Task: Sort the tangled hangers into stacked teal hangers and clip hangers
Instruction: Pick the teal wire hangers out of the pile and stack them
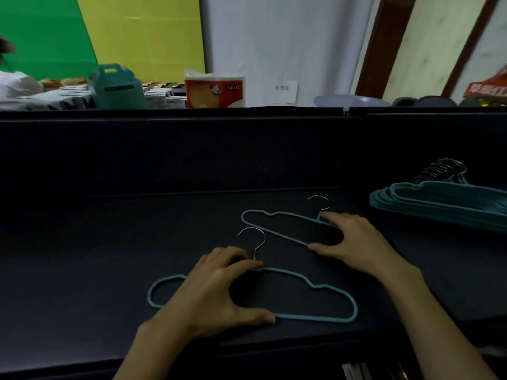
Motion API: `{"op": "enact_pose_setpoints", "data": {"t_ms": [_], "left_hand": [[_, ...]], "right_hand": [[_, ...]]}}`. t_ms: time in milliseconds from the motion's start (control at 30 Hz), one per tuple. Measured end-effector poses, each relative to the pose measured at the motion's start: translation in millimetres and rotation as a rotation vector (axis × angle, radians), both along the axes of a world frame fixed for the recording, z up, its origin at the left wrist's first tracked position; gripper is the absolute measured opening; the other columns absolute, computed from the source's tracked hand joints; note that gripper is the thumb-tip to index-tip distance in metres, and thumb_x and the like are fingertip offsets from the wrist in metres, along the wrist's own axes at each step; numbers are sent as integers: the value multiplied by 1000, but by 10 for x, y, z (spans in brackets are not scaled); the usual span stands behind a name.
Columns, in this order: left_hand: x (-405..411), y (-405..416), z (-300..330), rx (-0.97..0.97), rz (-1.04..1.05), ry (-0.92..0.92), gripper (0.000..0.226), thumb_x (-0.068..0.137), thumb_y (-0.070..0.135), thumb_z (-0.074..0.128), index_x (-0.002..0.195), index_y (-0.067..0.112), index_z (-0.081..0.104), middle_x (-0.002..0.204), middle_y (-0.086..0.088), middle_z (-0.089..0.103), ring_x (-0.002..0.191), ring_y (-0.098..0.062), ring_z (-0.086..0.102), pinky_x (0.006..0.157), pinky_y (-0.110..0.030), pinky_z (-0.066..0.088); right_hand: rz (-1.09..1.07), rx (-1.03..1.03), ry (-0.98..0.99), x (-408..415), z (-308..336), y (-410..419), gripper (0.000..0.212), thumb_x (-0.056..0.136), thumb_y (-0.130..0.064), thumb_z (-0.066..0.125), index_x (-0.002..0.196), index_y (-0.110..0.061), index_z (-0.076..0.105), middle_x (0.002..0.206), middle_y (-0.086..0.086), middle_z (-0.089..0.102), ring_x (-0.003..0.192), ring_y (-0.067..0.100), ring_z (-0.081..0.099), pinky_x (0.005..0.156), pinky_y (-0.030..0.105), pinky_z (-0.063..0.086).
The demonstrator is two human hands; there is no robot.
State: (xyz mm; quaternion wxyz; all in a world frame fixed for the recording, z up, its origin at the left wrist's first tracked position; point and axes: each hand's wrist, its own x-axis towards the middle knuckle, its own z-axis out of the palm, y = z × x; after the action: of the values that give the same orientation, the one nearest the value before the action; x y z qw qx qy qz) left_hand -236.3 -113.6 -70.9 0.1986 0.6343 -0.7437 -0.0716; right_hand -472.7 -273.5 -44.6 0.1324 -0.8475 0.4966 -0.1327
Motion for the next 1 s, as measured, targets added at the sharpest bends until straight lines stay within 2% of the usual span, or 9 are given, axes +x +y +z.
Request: {"op": "enact_pose_setpoints", "data": {"t_ms": [133, 367, 467, 533, 600, 700, 800, 900, 1000], "left_hand": [[110, 13, -22, -51, -36, -71, 92, 62, 92, 39, 137, 38, 41, 120, 20, 38, 110, 1, 35, 97, -21, 28], [251, 61, -51, -99, -123, -130, 88, 69, 86, 33, 139, 33, 40, 122, 15, 39, 110, -4, 36, 95, -22, 28], [221, 40, -85, -120, -120, -174, 91, 67, 85, 29, 138, 29, 42, 118, 12, 41, 108, -9, 37, 94, -24, 29], [197, 42, -91, -144, -108, -186, 94, 64, 84, 27, 136, 26, 45, 115, 9, 42, 106, -12, 39, 94, -26, 30], [180, 39, -88, -146, -96, -210, 97, 62, 84, 23, 136, 26, 44, 114, 6, 43, 106, -14, 39, 94, -28, 31], [156, 13, -72, -156, -89, -201, 99, 59, 83, 24, 135, 23, 47, 113, 1, 45, 105, -18, 41, 93, -31, 33], [124, -2, -50, -171, -111, -175, 98, 60, 83, 26, 134, 22, 48, 113, 1, 46, 104, -17, 42, 91, -31, 35], [93, 9, -11, -148, -140, -167, 100, 60, 84, 22, 137, 25, 43, 118, 3, 44, 107, -14, 38, 93, -27, 32], [37, 26, 24, -158, -140, -163, 100, 61, 84, 22, 138, 23, 42, 124, 1, 50, 112, -15, 38, 92, -27, 31]], "right_hand": [[-106, -44, 30, 105, 58, 253, 84, 70, -66, 63, 142, -33, 34, 138, -1, 43, 122, 21, 45, 92, 33, 43], [-266, -111, 15, 140, 146, 791, 83, 74, -62, 61, 144, -30, 32, 133, -1, 39, 114, 23, 47, 77, 32, 39], [-307, -129, 3, 108, 139, 1065, 81, 76, -59, 61, 145, -28, 30, 136, -1, 38, 121, 21, 41, 85, 34, 42], [-336, -133, 14, 82, 145, 1229, 82, 78, -56, 61, 146, -26, 29, 140, 1, 38, 127, 22, 35, 95, 36, 39], [-365, -118, 26, 52, 169, 1361, 83, 77, -56, 62, 147, -25, 28, 141, 3, 39, 129, 23, 33, 98, 36, 37], [-373, -116, 48, 12, 228, 1500, 87, 75, -60, 61, 147, -25, 28, 138, 1, 40, 126, 22, 37, 95, 35, 40], [-377, -138, 23, -44, 288, 1611, 87, 74, -60, 62, 147, -25, 28, 125, -4, 41, 114, 18, 44, 88, 32, 43], [-374, -175, 1, -125, 344, 1657, 87, 73, -59, 64, 146, -25, 31, 120, -7, 40, 109, 15, 45, 89, 31, 43], [-341, -209, -29, -204, 366, 1651, 87, 71, -59, 66, 145, -26, 34, 119, -11, 41, 105, 13, 46, 89, 29, 40]]}}
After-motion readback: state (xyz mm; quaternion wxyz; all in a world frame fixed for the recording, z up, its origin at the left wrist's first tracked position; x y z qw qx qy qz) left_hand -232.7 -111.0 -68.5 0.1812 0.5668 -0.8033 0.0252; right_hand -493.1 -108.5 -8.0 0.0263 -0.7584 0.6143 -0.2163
